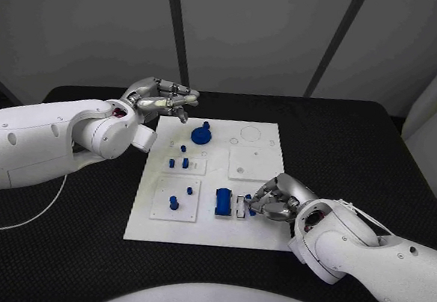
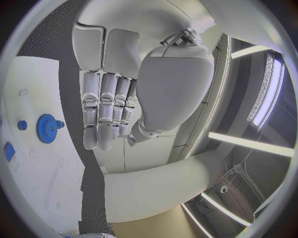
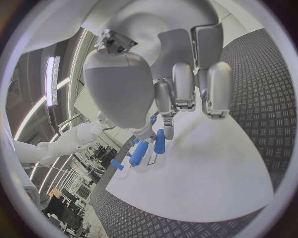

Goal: Assemble the parts on the task board

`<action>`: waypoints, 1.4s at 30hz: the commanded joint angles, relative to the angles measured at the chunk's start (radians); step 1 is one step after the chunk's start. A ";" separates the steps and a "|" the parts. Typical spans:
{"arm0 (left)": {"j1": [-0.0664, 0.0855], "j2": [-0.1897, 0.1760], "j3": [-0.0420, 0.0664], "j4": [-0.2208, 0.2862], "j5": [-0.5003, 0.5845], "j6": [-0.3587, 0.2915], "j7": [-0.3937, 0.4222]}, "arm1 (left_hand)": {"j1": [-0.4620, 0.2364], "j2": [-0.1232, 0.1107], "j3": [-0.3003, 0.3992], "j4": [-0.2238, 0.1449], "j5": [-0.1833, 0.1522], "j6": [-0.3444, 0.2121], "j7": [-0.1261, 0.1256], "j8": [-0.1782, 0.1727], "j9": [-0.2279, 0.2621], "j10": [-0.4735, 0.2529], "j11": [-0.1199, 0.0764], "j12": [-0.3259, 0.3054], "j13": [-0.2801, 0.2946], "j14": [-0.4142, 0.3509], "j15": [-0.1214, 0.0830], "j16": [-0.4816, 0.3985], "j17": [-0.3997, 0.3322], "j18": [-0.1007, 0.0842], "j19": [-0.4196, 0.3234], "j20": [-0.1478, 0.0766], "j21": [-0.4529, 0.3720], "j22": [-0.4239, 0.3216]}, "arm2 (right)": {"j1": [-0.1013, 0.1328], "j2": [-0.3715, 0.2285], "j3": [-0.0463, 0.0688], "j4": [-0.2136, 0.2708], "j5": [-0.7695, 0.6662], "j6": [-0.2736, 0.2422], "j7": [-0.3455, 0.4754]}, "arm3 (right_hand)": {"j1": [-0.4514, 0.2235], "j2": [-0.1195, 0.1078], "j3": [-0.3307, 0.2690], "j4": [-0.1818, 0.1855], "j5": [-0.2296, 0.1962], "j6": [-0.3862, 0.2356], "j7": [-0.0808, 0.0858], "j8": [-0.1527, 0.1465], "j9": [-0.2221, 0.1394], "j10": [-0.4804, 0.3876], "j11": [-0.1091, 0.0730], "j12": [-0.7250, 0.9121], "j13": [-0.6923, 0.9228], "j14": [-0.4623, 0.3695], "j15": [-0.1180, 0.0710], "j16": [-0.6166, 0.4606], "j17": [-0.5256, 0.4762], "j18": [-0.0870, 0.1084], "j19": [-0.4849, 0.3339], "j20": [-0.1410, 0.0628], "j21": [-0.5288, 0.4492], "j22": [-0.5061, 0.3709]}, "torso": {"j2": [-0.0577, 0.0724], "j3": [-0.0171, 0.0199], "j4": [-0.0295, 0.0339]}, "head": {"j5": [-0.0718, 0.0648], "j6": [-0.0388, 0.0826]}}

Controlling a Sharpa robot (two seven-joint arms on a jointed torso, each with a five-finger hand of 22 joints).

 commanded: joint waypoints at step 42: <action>0.003 0.001 0.001 0.003 0.003 0.010 -0.002 | -0.001 0.011 -0.007 0.002 -0.003 0.003 0.002 0.007 -0.001 -0.008 0.001 0.005 0.002 -0.007 0.000 -0.005 -0.001 -0.019 -0.001 0.001 -0.006 -0.002 | 0.002 0.054 0.001 -0.041 0.050 0.031 0.019 | -0.132 -0.009 -0.164 0.045 -0.154 0.021 -0.011 0.047 0.047 0.016 -0.008 0.006 0.111 0.095 -0.011 0.004 0.222 -0.010 0.004 -0.008 0.004 0.098 | -0.001 0.0013 -0.0022 | 0.009 0.000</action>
